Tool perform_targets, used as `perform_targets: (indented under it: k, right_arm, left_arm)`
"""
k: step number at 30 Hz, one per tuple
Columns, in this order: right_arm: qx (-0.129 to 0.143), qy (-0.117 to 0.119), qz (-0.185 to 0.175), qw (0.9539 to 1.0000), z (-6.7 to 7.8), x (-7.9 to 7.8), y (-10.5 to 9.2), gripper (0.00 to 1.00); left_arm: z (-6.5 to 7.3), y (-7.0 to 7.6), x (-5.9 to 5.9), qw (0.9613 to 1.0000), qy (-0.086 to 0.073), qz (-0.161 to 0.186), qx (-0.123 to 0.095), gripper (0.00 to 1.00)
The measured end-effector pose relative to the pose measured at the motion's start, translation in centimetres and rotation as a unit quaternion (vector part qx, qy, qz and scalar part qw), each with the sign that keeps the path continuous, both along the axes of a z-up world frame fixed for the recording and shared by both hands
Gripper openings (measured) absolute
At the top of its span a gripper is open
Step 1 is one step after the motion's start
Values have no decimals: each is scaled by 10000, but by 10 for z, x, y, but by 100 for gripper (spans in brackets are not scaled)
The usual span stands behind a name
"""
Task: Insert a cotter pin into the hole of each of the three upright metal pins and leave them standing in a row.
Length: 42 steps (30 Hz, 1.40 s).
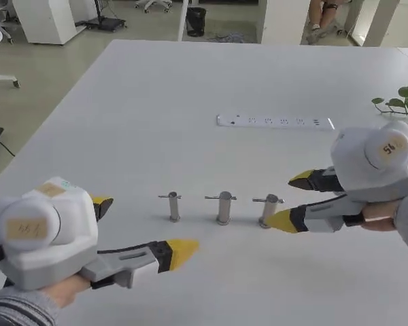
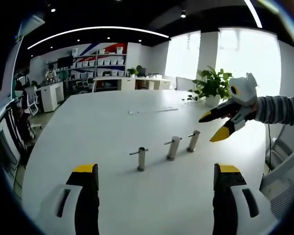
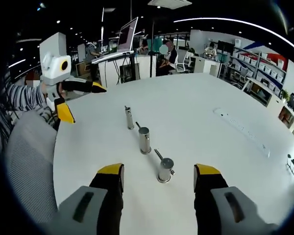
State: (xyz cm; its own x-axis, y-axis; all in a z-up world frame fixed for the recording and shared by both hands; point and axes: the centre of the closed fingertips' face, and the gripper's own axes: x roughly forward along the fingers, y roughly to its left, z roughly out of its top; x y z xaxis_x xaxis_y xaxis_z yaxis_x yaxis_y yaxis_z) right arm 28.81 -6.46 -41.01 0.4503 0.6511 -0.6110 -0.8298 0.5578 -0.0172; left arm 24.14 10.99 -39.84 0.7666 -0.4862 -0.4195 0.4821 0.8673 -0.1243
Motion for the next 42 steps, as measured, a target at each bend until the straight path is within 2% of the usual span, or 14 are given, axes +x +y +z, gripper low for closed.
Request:
perform_targets:
  k: [1,3,8,12,13,16,20,29,37,42]
  right_arm:
    - [212,121,-175,9995,3,-4,2,58]
    - [357,162,-430,9983,6,-7,1,60]
    - [473,178,-827,9953,7,-19,0,72]
    - [649,209,-1185,9906,6,-27,-3,77]
    - [730,258,-1334,9880,5,-28,-5,79]
    - [773,294,-1430,9863,3,-34,-7,81]
    - [950,339,-1683,9806,4,-37,-10,84]
    - [1187,393,-1833,9751,8,-47,-2,90]
    - [1299,279,-1965,9715,11,-46,0,86]
    - [1387,234,-2061,9684,13,-47,-1,86]
  left_arm:
    - [1,0,0,10000,-18,41,-10,99]
    - [2,0,0,10000,-22,76,-16,99]
    - [5,2,-1,9998,21,140,-107,99]
    - [10,1,-3,9994,30,200,-270,99]
    - [11,0,-3,9992,46,207,-326,99]
    - [12,0,-6,9994,67,178,-290,99]
    - [13,-1,-9,9996,71,145,-222,99]
    - [16,1,-12,9997,77,144,-206,99]
    - [11,4,-14,9997,115,161,-129,99]
    - [11,6,-14,9998,82,197,-64,98]
